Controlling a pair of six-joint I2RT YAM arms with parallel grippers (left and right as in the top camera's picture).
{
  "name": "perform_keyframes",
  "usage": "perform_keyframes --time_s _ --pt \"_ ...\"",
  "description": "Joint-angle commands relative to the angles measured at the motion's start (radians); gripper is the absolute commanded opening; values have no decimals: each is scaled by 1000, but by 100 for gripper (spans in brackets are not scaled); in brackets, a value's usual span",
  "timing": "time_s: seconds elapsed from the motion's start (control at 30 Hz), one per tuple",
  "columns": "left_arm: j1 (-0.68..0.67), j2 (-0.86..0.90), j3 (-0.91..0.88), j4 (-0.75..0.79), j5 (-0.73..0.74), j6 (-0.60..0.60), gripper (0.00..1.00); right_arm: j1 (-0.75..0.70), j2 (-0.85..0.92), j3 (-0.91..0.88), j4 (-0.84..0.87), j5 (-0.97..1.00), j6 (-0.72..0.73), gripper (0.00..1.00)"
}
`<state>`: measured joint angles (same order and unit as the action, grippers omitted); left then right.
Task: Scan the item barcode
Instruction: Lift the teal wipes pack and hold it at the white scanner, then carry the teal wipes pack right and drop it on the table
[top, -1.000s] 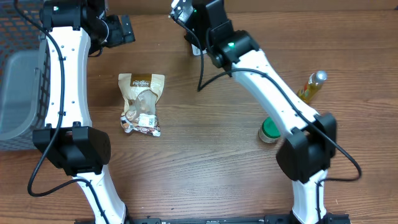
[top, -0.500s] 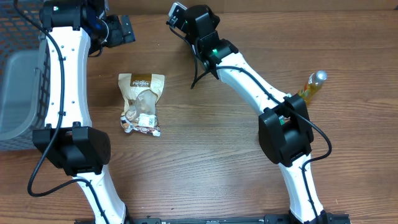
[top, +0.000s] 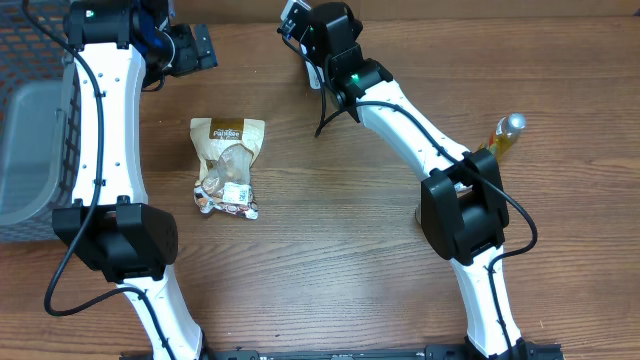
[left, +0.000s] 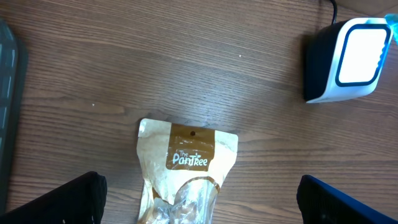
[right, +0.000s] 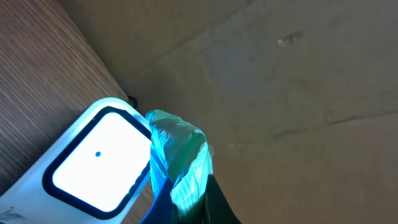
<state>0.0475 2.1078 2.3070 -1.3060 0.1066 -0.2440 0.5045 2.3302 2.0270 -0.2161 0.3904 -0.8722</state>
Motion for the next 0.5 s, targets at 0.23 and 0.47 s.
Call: perform_keyframes --time_s 0.23,0.47 --pt "-2 -18 18 1 -10 -3 100 6 18 -6 -134 -107 1 4" --pt "-2 -18 18 1 -10 -3 100 10 19 -6 -229 -109 8 4"
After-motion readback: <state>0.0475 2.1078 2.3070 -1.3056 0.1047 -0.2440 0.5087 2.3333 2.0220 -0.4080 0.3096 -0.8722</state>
